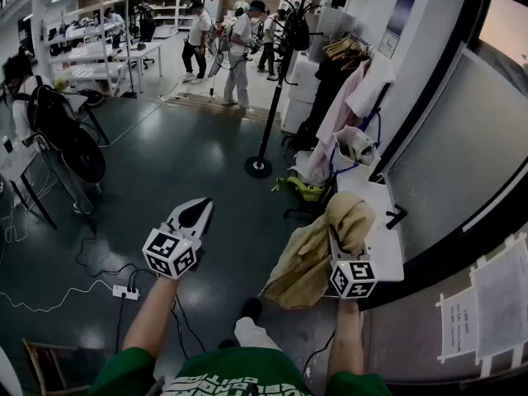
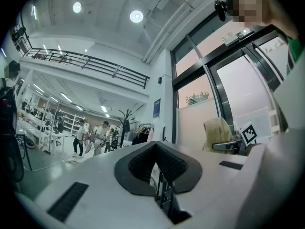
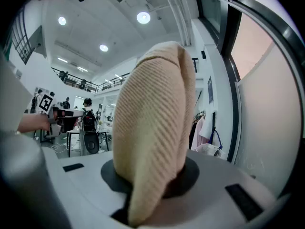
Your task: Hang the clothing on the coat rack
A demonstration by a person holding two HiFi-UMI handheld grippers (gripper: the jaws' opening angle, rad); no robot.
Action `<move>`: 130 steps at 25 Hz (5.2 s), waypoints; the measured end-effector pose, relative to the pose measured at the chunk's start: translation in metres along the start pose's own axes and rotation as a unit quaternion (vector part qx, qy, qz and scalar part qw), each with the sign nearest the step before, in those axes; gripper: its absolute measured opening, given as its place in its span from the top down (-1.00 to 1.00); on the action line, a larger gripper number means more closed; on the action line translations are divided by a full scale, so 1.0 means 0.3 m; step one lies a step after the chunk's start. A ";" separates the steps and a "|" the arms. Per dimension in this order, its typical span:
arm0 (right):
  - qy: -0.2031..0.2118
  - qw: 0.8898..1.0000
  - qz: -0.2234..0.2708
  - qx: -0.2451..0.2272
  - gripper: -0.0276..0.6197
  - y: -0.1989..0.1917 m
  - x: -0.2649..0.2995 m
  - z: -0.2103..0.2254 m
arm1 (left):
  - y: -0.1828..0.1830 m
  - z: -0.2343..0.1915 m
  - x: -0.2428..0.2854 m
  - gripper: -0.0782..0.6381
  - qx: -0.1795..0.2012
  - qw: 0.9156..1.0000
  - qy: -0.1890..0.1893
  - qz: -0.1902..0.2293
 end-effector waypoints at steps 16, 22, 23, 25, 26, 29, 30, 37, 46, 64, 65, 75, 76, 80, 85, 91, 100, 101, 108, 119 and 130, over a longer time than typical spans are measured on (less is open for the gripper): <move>0.036 0.999 0.010 0.010 0.67 0.031 0.362 0.204 | 0.007 -0.086 0.418 0.77 0.029 0.999 -0.008 -0.011; 0.057 0.998 0.010 -0.011 0.67 0.054 0.560 0.301 | 0.022 -0.174 0.589 0.77 0.041 0.999 0.011 -0.009; 0.060 0.998 0.012 -0.014 0.67 0.059 0.593 0.317 | 0.022 -0.190 0.619 0.77 0.042 0.999 0.015 -0.009; 0.066 0.998 0.014 -0.017 0.67 0.065 0.660 0.353 | 0.017 -0.216 0.682 0.77 0.044 0.999 0.023 -0.010; 0.068 0.997 0.015 -0.017 0.67 0.067 0.693 0.374 | 0.013 -0.225 0.717 0.77 0.044 0.999 0.025 -0.010; 0.075 0.997 0.018 -0.018 0.67 0.074 0.782 0.435 | -0.003 -0.236 0.812 0.77 0.044 0.999 0.026 -0.009; 0.076 0.997 0.018 -0.018 0.67 0.077 0.810 0.452 | -0.008 -0.241 0.839 0.77 0.044 0.999 0.027 -0.008; 0.084 0.996 0.016 -0.024 0.67 0.112 0.994 0.524 | -0.016 -0.312 0.985 0.77 0.039 0.999 0.030 -0.007; 0.083 0.996 0.007 -0.020 0.67 0.132 1.254 0.521 | -0.026 -0.542 1.176 0.77 0.036 0.999 0.011 -0.002; 0.010 1.000 0.011 -0.008 0.67 0.302 1.993 0.299 | 0.095 -1.363 1.591 0.77 0.033 0.997 -0.066 0.007; 0.006 1.000 0.013 -0.006 0.67 0.309 2.029 0.286 | 0.097 -1.403 1.605 0.77 0.032 0.997 -0.070 0.007; -0.010 1.000 0.007 0.006 0.67 0.325 2.343 0.209 | 0.083 -1.676 1.758 0.77 0.027 0.995 -0.098 0.009; -0.008 1.000 0.004 0.004 0.67 0.327 2.380 0.206 | 0.077 -1.704 1.780 0.77 0.025 0.995 -0.099 0.008; -0.006 1.000 -0.006 -0.008 0.67 0.331 2.541 0.216 | 0.048 -1.808 1.897 0.77 0.027 0.994 -0.106 0.004; -0.017 1.000 -0.016 -0.018 0.67 0.319 2.768 0.241 | 0.016 -1.957 2.089 0.77 0.042 0.991 -0.125 0.002; -0.022 0.999 -0.020 -0.025 0.67 0.347 3.045 0.323 | 0.043 -2.138 2.394 0.77 0.053 0.988 -0.147 0.003; -0.047 0.999 -0.008 -0.018 0.67 0.448 3.365 0.438 | 0.082 -2.356 2.763 0.77 0.055 0.983 -0.176 0.011; -0.049 0.999 -0.006 -0.018 0.67 0.457 3.391 0.446 | 0.081 -2.374 2.795 0.77 0.054 0.982 -0.179 0.011; -0.065 0.998 0.003 -0.022 0.67 0.520 3.524 0.481 | 0.069 -2.452 2.958 0.77 0.040 0.979 -0.199 0.015; -0.135 0.991 -0.006 -0.007 0.67 0.593 3.650 0.494 | 0.092 -2.499 3.242 0.77 0.023 0.954 -0.296 0.030; -0.284 0.959 -0.024 0.014 0.67 0.653 3.772 0.463 | 0.108 -2.525 3.590 0.77 -0.010 0.897 -0.442 0.027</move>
Point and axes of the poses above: the fingertips, and each gripper's own axes: x forward along the fingers, z to its right, y out of its top, the point moved 9 cm from there along -x, backward along the fingers, and after that the axes turned 5 degrees about y, right-handed, at the moved point
